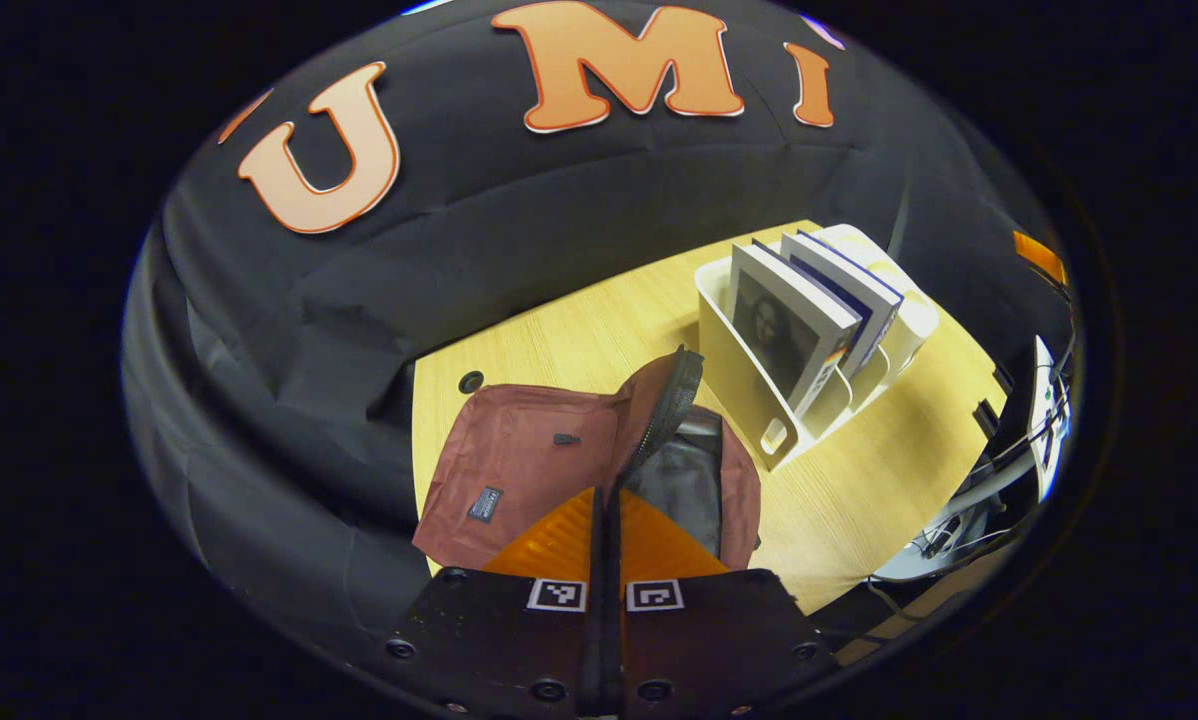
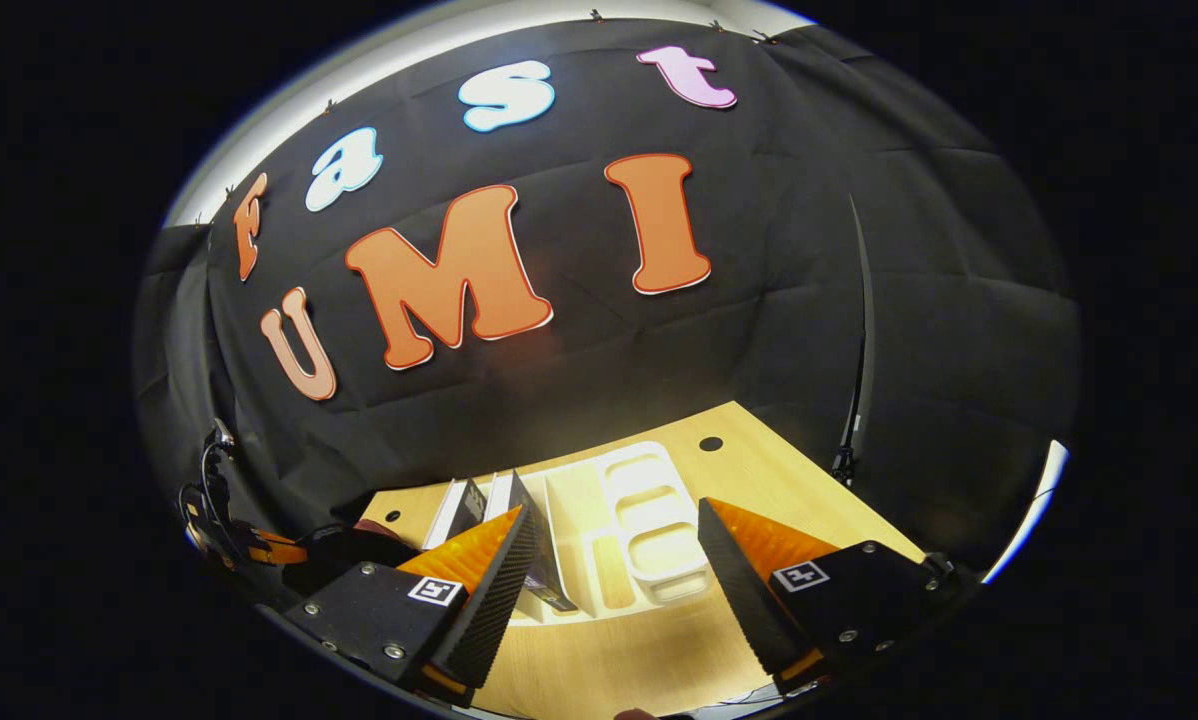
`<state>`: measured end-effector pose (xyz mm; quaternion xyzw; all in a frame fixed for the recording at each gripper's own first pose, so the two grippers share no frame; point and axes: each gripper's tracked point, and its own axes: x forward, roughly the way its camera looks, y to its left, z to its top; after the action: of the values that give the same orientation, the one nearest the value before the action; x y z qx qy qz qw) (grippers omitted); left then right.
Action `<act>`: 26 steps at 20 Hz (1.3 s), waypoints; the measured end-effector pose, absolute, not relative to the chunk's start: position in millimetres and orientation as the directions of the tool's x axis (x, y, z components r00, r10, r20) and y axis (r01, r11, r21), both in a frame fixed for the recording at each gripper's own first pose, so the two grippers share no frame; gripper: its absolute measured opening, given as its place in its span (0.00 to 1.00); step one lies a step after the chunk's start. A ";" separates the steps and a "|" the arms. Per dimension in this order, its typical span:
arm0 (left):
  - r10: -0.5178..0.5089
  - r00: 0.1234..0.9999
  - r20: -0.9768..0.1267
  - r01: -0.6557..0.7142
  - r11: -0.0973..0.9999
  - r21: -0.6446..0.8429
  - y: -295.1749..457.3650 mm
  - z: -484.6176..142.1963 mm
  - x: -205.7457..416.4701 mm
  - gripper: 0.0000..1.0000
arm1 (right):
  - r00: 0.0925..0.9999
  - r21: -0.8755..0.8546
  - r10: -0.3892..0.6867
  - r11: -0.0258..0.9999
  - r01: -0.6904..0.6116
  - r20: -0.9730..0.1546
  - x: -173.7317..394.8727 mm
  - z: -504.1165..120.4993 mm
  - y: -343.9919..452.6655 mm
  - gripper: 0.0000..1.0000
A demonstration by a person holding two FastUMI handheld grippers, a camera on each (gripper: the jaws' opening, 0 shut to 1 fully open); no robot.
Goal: Open the schoolbag, grab two books from the bookshelf and put them into the schoolbag.
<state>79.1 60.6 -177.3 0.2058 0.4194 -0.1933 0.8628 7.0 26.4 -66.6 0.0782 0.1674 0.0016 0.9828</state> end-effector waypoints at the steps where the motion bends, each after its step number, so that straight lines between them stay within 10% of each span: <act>1: -0.183 0.567 -0.803 0.511 0.843 0.168 62.4 -176.4 80.9 0.01 | 0.945 0.170 0.049 0.985 0.007 -0.324 10.5 -54.1 39.0 0.97; 11: -0.295 0.542 -0.787 0.519 0.854 0.038 83.8 -189.2 87.1 0.01 | 0.735 0.076 0.268 0.956 -0.284 -0.622 56.3 -12.4 220.8 0.97; 20: -0.345 0.512 -0.787 0.542 0.840 -0.016 92.8 -197.9 86.4 0.01 | 0.359 0.007 0.102 0.967 -0.256 -0.928 108.2 -142.5 273.0 0.99; 26: -0.347 0.495 -0.796 0.548 0.836 -0.023 95.7 -208.8 90.3 0.00 | 0.266 -0.114 -0.049 0.965 -0.236 -0.963 139.0 -211.6 258.9 0.98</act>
<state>90.3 95.7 -208.8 0.1172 0.4289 -0.2613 0.8567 139.0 258.9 -211.6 -0.1180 0.6028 0.0596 0.7869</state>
